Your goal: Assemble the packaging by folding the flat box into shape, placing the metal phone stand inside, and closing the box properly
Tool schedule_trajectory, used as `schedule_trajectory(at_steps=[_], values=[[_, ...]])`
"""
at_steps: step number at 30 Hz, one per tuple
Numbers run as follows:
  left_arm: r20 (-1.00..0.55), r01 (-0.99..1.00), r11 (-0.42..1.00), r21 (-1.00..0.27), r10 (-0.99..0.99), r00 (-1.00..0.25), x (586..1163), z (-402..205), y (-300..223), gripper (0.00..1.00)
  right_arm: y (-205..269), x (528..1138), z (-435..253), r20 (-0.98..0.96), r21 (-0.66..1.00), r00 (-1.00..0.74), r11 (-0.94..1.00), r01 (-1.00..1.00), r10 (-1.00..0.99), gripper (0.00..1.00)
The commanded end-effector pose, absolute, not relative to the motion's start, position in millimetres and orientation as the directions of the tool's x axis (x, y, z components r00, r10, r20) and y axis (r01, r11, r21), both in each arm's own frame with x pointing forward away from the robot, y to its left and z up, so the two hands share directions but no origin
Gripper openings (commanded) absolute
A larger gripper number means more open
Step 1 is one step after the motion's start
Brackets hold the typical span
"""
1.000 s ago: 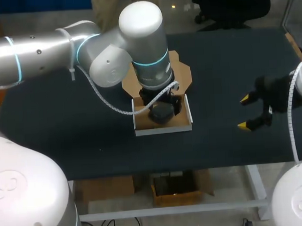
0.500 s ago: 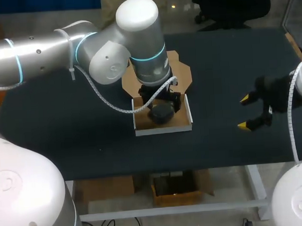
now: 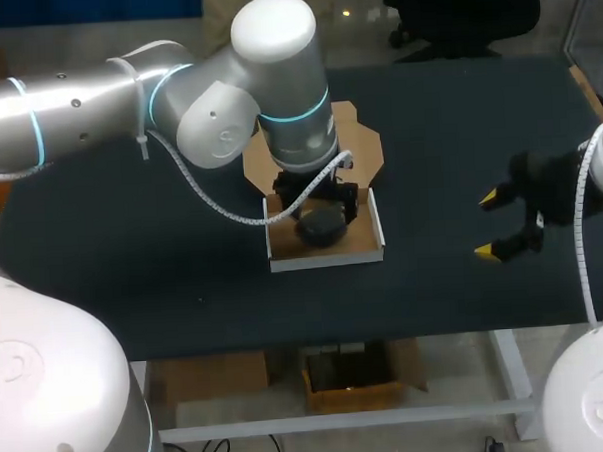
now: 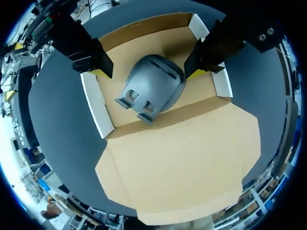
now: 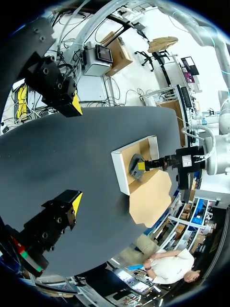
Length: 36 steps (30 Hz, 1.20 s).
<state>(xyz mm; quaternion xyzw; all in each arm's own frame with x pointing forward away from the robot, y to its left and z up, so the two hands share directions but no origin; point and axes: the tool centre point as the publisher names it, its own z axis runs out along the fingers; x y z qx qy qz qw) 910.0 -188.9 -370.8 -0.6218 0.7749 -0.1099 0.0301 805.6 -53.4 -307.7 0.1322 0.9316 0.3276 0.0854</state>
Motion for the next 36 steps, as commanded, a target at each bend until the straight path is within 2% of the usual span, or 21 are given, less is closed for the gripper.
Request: schedule_trajectory(at_steps=[1,8,20,36], values=[[0.108,-0.974,0.149,-0.168,-0.980,-0.168,906,-371,-190,1.00,-55,805,-308,-0.073,0.636,-0.951,0.748,0.189,0.302,1.00],[0.126,-0.984,0.119,-0.136,-0.983,-0.137,891,-375,-196,1.00,-55,805,-308,-0.073,0.636,-0.951,0.748,0.189,0.302,1.00],[0.029,-0.985,0.111,-0.132,-0.993,-0.115,865,-395,-215,1.00,-55,805,-308,-0.073,0.636,-0.951,0.748,0.189,0.302,1.00],[0.009,-0.992,0.026,-0.120,-1.000,-0.027,838,-399,-206,1.00,-55,805,-308,-0.073,0.636,-0.951,0.748,0.189,0.302,1.00]])
